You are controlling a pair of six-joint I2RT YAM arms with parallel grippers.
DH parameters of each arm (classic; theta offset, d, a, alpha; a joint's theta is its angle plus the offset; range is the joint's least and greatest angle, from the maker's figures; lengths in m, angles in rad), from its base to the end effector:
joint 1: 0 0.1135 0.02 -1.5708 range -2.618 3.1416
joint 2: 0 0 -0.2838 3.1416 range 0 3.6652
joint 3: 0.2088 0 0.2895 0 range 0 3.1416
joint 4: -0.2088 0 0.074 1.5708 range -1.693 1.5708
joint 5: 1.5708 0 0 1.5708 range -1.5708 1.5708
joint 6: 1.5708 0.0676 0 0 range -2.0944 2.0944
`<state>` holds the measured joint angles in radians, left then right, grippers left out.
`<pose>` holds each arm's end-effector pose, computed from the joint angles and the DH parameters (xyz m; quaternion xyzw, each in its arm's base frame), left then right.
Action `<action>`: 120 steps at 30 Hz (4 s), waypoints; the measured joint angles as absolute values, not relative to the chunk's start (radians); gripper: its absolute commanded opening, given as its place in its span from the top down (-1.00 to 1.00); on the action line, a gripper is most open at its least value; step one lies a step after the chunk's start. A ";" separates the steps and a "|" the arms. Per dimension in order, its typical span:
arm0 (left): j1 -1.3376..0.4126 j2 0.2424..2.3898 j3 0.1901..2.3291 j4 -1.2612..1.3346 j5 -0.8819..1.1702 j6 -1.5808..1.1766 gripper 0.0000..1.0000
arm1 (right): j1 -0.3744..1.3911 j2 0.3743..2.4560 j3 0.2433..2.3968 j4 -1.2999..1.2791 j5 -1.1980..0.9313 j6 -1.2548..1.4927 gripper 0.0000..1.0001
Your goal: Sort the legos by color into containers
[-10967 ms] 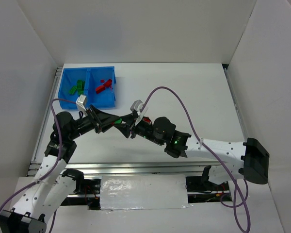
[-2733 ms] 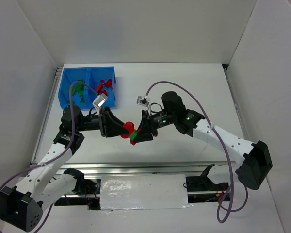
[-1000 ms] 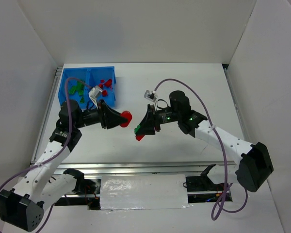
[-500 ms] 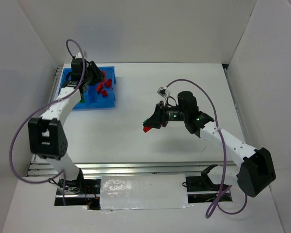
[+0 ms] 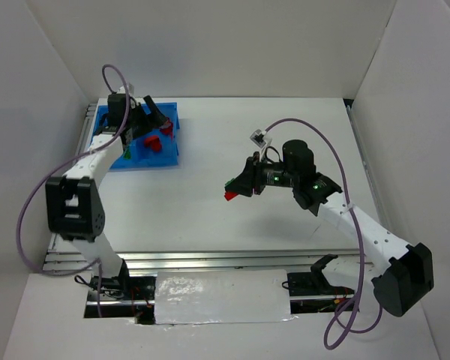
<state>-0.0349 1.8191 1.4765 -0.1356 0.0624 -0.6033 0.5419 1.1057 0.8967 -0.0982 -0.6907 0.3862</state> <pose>0.5018 -0.0217 0.2849 -0.2239 0.8243 -0.1882 0.4847 0.2369 0.1929 0.3290 -0.2584 0.7415 0.4930 0.3747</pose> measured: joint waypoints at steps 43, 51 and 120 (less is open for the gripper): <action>-0.640 0.927 0.733 0.276 0.844 -0.580 0.35 | 0.743 1.065 0.925 0.113 -0.802 0.496 0.76; -0.642 0.919 0.741 0.273 0.816 -0.566 1.00 | 0.747 1.052 0.920 0.131 -0.757 0.509 -0.99; -0.356 1.564 1.327 -0.272 -0.155 -0.432 -0.99 | 0.519 0.963 0.709 -0.062 -0.389 0.547 -0.99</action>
